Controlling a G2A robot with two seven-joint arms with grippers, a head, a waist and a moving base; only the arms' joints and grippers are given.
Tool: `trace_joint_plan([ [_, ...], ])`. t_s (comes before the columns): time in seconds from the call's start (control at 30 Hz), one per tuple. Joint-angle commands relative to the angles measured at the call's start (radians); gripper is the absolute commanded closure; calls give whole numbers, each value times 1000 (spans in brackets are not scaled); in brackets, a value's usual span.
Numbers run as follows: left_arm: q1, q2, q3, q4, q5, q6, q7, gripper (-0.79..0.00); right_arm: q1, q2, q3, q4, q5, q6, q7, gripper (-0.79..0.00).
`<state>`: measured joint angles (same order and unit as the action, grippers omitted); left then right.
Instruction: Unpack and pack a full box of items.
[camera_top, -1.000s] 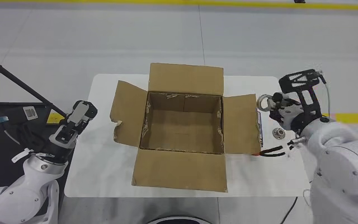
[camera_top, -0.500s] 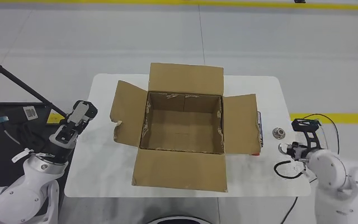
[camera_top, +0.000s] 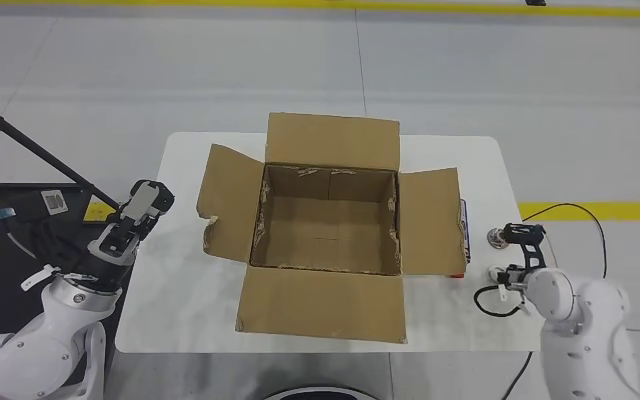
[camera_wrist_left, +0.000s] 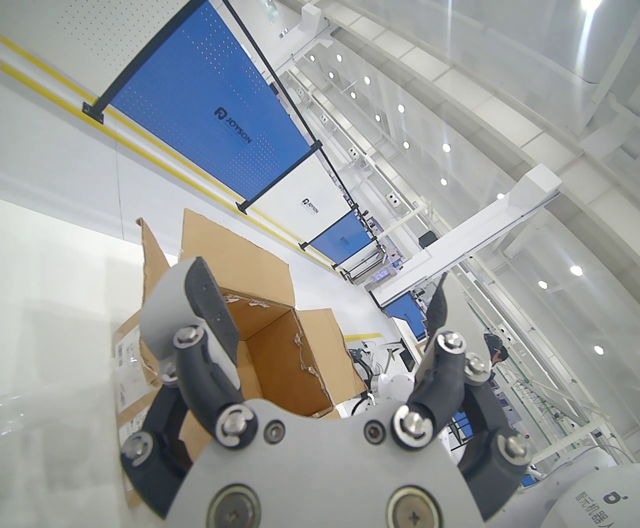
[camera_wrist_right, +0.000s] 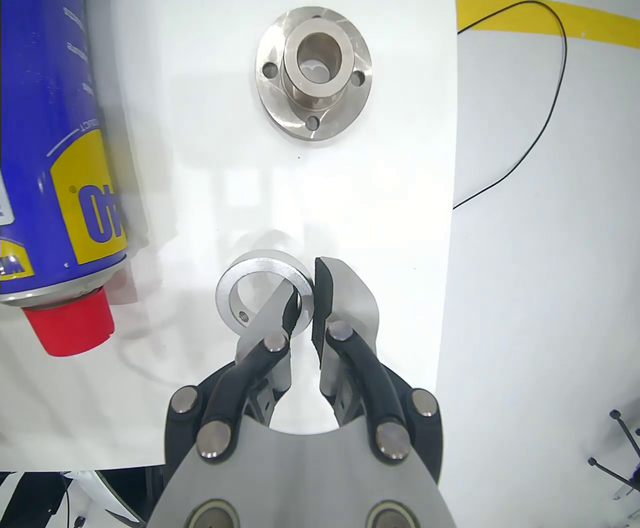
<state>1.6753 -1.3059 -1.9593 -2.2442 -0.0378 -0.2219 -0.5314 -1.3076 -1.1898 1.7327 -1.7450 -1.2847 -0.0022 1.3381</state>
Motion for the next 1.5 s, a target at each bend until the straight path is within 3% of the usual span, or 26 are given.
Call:
trace_joint_plan([
  [0.0, 0, 0, 0, 0, 0, 0, 0, -785, 5, 1, -5, 17, -3, 2, -7, -71],
  [0.3, 0, 0, 0, 0, 0, 0, 0, -785, 15, 4, -10, 43, 6, 15, -23, -185],
  [0.53, 0, 0, 0, 0, 0, 0, 0, -785, 19, 9, -1, 37, 9, 24, -31, -336],
  [0.83, 0, 0, 0, 0, 0, 0, 0, -785, 19, 14, 27, -16, 28, 39, -53, -397],
  [0.87, 0, 0, 0, 0, 0, 0, 0, -785, 18, 15, 30, -23, 26, 42, -56, -440],
  [1.03, 0, 0, 0, 0, 0, 0, 0, -785, 22, 19, 30, -12, 8, 50, -49, -453],
  [1.47, 0, 0, 0, 0, 0, 0, 0, -785, 39, 26, 40, 81, 80, 33, -28, -363],
])
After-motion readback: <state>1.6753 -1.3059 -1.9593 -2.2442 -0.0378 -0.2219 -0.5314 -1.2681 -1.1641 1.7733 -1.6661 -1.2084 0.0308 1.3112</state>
